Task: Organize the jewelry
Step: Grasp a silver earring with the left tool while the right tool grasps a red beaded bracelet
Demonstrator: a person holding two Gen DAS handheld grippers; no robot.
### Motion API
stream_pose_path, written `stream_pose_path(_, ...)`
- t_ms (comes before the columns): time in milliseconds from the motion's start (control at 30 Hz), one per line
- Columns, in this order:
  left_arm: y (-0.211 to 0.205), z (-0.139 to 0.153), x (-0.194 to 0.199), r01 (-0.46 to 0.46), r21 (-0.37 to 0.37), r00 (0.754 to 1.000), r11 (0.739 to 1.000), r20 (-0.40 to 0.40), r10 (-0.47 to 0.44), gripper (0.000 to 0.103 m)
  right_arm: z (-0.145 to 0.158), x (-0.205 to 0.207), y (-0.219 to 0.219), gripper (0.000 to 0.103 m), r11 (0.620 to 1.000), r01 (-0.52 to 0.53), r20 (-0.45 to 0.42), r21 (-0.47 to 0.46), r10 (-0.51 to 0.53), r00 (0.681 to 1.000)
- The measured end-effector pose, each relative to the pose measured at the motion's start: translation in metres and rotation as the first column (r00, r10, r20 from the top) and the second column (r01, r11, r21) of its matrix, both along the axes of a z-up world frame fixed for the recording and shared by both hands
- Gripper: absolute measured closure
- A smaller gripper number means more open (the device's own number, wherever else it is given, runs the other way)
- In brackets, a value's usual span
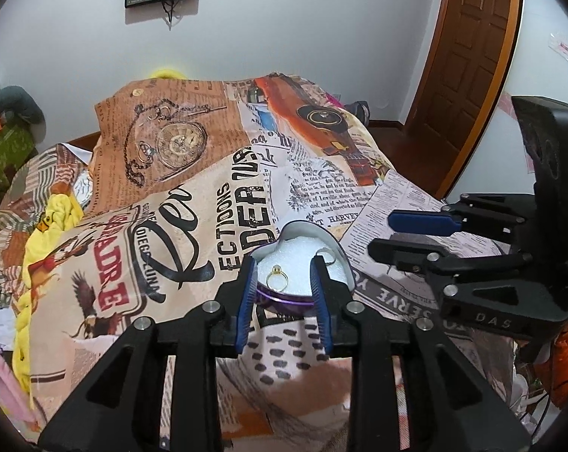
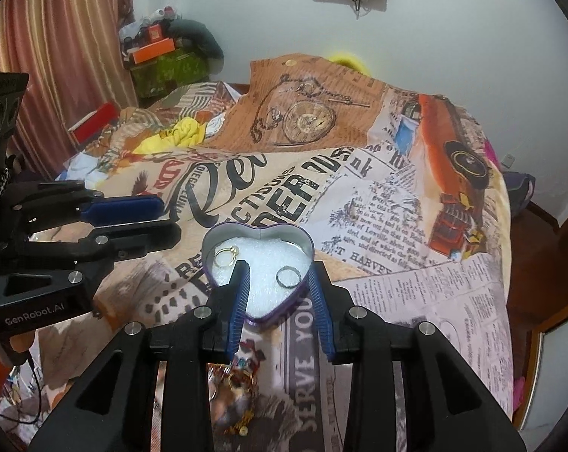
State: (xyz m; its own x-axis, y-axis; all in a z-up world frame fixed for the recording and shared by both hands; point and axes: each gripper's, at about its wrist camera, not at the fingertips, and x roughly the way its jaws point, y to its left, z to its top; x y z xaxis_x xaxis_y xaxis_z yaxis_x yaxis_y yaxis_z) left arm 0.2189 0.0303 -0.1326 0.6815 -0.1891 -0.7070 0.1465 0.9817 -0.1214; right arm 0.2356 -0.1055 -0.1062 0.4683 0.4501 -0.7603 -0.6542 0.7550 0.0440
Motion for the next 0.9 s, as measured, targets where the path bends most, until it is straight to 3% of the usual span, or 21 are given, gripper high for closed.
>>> stream_pose_path(300, -0.007, 0.001, -0.026, 0.001, 0.007, 1.000, 1.000, -0.023, -0.001, 0.072, 0.006, -0.025, -0.022, 0.073, 0.999, 0.035, -0.005, 0.013, -0.035, 0.999)
stream_pose_path(900, -0.036, -0.045, -0.075, 0.040, -0.036, 0.984, 0.999, -0.174, -0.046, 0.071, -0.026, -0.065, -0.049, 0.073, 0.996, 0.093, -0.104, -0.006, -0.094, 0.990)
